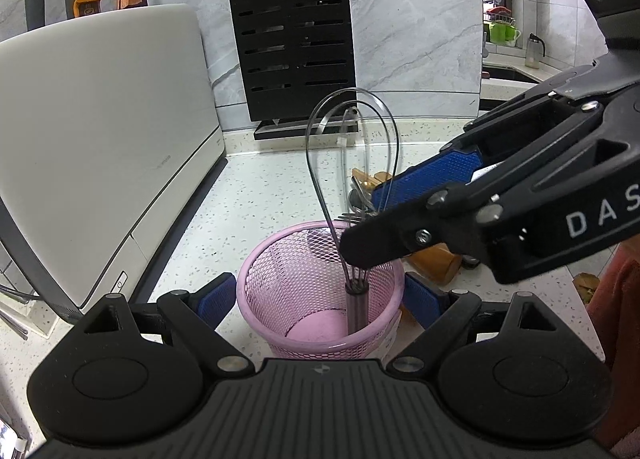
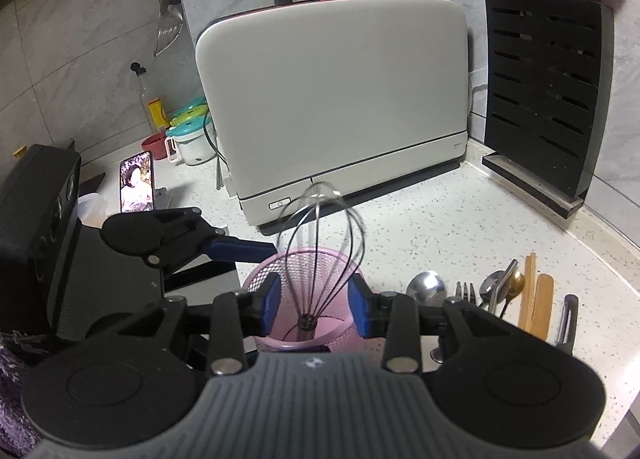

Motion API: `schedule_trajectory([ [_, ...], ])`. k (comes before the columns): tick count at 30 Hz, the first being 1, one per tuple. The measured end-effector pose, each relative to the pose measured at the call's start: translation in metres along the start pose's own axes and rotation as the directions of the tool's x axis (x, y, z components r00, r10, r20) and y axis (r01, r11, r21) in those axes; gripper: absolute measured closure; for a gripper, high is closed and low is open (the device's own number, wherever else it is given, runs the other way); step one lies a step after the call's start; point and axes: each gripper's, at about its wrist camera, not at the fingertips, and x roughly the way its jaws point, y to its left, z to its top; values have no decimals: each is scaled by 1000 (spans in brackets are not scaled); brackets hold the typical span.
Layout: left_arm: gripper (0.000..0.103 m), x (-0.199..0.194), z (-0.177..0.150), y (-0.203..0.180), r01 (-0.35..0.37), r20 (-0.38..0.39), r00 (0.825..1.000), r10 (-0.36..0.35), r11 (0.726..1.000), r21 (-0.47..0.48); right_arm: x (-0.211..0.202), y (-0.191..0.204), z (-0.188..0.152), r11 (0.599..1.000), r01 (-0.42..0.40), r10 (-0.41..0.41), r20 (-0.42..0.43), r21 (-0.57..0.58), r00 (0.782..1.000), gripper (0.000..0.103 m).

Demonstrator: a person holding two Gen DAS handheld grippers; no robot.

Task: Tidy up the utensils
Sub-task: 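Open the right tool to release the whisk and withdraw, then move the right tool to the wooden-handled spoon and grasp it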

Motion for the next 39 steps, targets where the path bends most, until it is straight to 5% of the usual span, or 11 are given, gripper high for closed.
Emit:
schedule_trajectory([
  [8,0,-1,-1,3,-6,1,1000,6,1000,-2,-14,-8,1,997,-2,3,-12,72,1000,49],
  [18,0,-1,-1,4,-9,1,1000,9,1000,-3,-33,-35,-5,980,95,-86,-57,175,995,47],
  [28,0,0,0,6,-15,-2,1000,15,1000,-9,4,-55,-20,970,167,-113,-280,178,953,54],
  [39,0,0,-1,12,-24,-4,1000,24,1000,-18,39,-55,-13,973,192,-131,-379,127,916,64],
])
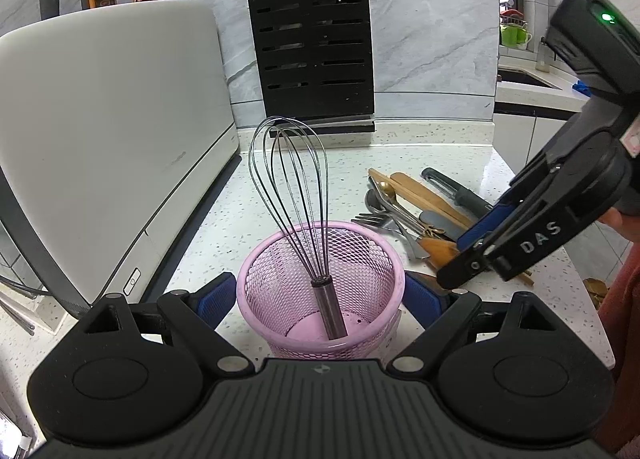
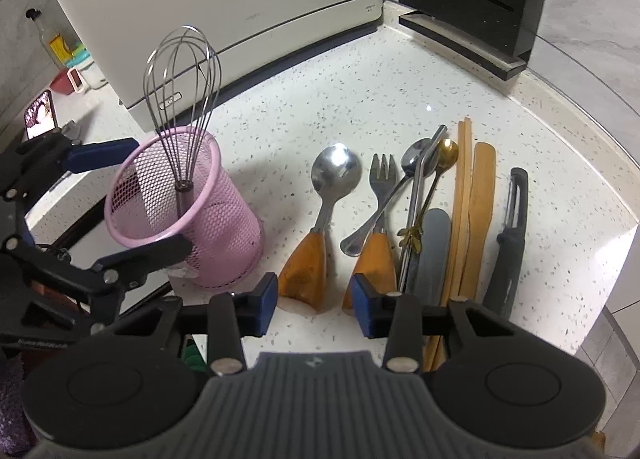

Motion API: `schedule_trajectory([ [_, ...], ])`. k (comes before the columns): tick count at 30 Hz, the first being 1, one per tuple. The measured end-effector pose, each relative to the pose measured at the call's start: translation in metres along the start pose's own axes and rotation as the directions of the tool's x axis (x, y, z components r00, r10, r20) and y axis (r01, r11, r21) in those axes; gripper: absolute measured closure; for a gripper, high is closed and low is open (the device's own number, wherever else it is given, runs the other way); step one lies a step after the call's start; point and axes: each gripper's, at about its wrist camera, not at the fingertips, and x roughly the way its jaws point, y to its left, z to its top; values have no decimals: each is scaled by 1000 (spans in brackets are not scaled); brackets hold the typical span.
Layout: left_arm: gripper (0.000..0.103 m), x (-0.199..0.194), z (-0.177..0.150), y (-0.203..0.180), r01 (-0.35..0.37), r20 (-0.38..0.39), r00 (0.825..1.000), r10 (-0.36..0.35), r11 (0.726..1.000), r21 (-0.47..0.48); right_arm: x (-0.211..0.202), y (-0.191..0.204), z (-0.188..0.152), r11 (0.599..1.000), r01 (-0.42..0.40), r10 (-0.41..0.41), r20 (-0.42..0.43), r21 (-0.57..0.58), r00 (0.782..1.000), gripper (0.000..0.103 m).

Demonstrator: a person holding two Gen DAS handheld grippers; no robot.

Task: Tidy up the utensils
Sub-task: 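Move the right tool to the wooden-handled spoon and grasp it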

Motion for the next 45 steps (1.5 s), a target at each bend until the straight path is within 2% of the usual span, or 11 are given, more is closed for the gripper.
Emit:
schedule_trajectory([
  [3,0,1,0,2,-4,-1,1000,4,1000,-3,6,1,9,1000,6,-6,-13,-3,1000,70],
  [9,0,2,0,5,-8,-2,1000,8,1000,-7,22,4,33,1000,11,-11,-45,-6,999,73],
  [11,0,3,2,5,-9,-3,1000,8,1000,-7,29,5,41,1000,12,-12,-59,-4,998,78],
  [14,0,3,2,5,-8,-3,1000,8,1000,-7,40,6,49,1000,15,-15,-76,4,997,79],
  [28,0,3,2,5,-8,-3,1000,8,1000,-8,76,7,60,997,70,-66,-151,22,986,91],
  [39,0,4,2,6,-7,-3,1000,7,1000,-7,76,8,58,997,77,-73,-129,21,989,99],
  [45,0,4,2,6,-7,-3,1000,7,1000,-7,54,5,47,998,52,-50,-56,36,997,100],
])
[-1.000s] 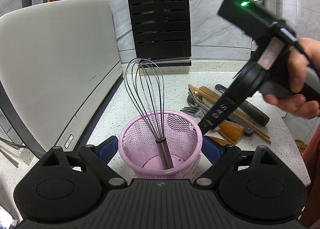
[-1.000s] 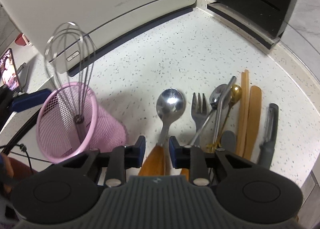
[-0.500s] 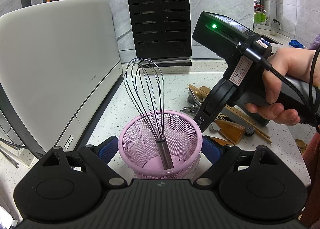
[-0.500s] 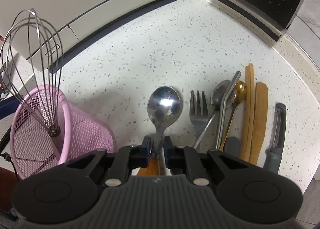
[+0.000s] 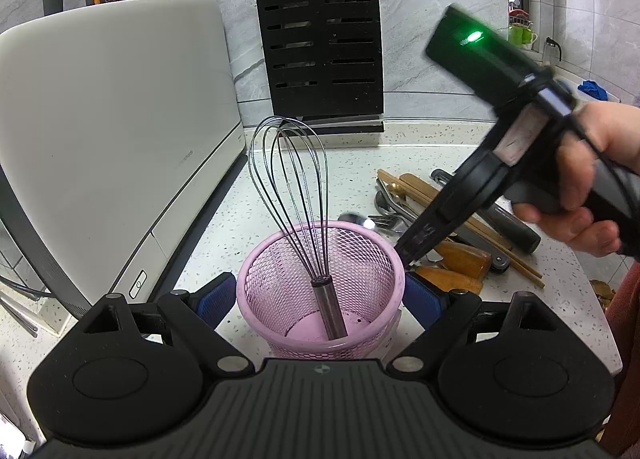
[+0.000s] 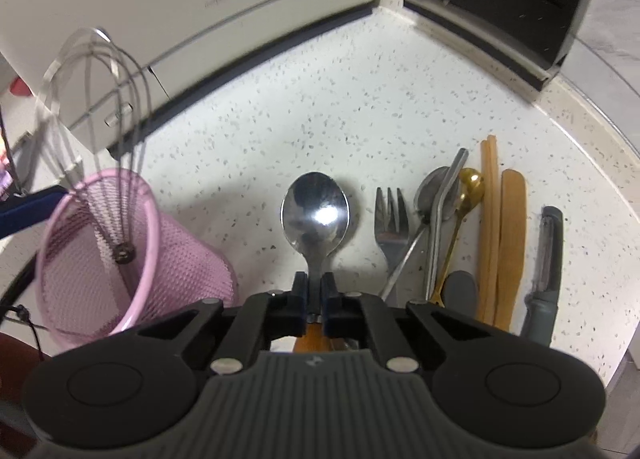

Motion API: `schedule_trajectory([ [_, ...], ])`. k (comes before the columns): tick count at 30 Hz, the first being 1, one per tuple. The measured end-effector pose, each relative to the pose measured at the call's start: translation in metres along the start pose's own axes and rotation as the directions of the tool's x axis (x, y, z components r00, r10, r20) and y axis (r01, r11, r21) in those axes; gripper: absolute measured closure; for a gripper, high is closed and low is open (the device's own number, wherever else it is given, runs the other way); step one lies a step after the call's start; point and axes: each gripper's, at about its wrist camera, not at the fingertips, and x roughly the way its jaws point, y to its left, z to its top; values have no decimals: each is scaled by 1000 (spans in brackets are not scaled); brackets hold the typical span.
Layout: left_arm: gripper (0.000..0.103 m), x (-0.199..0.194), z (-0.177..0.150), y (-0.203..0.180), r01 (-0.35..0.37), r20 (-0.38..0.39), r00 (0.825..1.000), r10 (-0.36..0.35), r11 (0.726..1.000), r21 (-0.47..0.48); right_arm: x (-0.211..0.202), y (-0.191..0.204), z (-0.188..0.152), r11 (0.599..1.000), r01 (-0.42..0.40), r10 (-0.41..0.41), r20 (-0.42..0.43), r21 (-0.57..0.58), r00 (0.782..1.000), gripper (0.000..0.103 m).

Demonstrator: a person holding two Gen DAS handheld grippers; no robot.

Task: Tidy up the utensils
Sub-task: 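Move the right tool to the wooden-handled spoon and grasp it, then lift the wooden-handled spoon and carry it over the pink cup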

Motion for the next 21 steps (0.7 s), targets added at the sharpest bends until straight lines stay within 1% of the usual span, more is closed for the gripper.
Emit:
schedule_trajectory([
  [4,0,1,0,0,-2,1,1000,2,1000,-1,-21,-4,-10,999,-42,41,69,16,997,100],
  [10,0,3,1,2,-3,4,1000,3,1000,-3,-50,-4,-27,995,-98,93,168,24,981,100],
  [14,0,3,1,2,-2,3,1000,2,1000,-2,-66,-5,-33,996,-90,83,234,19,969,101],
  [16,0,3,1,2,-1,3,1000,1,1000,-2,-72,-6,-35,996,-88,82,256,15,963,103],
  [21,0,4,2,2,0,4,1000,0,1000,-1,-89,-8,-34,996,-94,87,310,8,947,103],
])
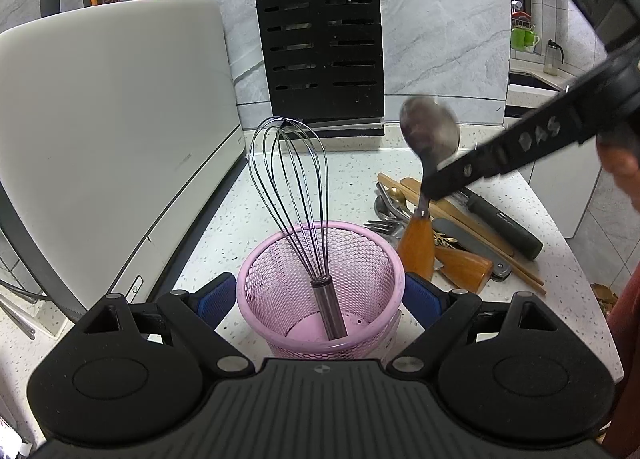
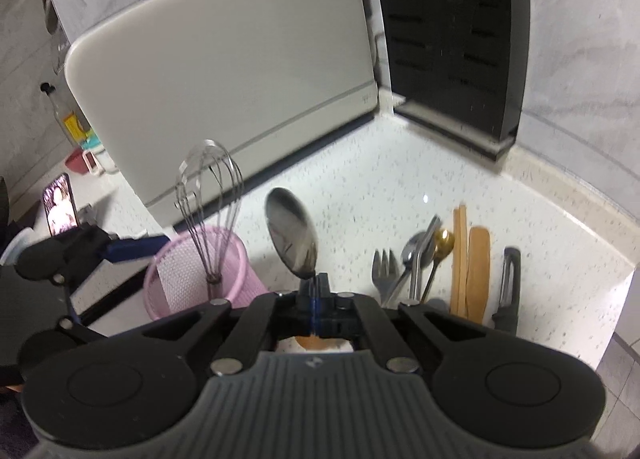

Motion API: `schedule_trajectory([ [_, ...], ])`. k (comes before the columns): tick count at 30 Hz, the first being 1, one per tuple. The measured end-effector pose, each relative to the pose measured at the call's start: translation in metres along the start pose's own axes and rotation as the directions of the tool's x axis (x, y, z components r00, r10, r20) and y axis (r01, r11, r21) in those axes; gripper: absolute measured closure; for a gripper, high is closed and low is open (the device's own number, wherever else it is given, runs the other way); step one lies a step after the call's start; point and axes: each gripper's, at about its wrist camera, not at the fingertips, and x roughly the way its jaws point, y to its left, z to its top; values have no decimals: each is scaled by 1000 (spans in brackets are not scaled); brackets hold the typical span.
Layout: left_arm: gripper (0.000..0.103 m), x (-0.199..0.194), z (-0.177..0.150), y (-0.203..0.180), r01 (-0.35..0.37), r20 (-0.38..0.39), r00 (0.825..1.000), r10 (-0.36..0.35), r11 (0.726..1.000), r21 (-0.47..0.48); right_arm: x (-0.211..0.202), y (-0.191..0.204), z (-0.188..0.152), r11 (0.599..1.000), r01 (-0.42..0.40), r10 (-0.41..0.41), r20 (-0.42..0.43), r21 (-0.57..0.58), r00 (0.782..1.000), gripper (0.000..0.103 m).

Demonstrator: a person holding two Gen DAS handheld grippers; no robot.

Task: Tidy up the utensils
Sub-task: 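Lift the wooden-handled spoon and carry it over the pink cup, then lower the spoon handle-first into the cup and open the right tool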

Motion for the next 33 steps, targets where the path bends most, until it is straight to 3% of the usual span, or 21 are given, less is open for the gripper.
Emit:
schedule_trajectory([
  [7,0,0,0,-1,0,0,1000,0,1000,0,-29,6,11,1000,-21,23,89,-23,996,103],
  [17,0,2,4,-5,0,1,1000,0,1000,1,-61,34,19,989,-101,120,189,-107,975,103],
  [25,0,1,3,-5,-1,1,1000,1,1000,1,-30,49,14,980,-142,159,119,-142,980,103],
  [33,0,2,4,-6,-1,1,1000,1,1000,2,-2,58,0,977,-89,103,66,-194,992,103],
])
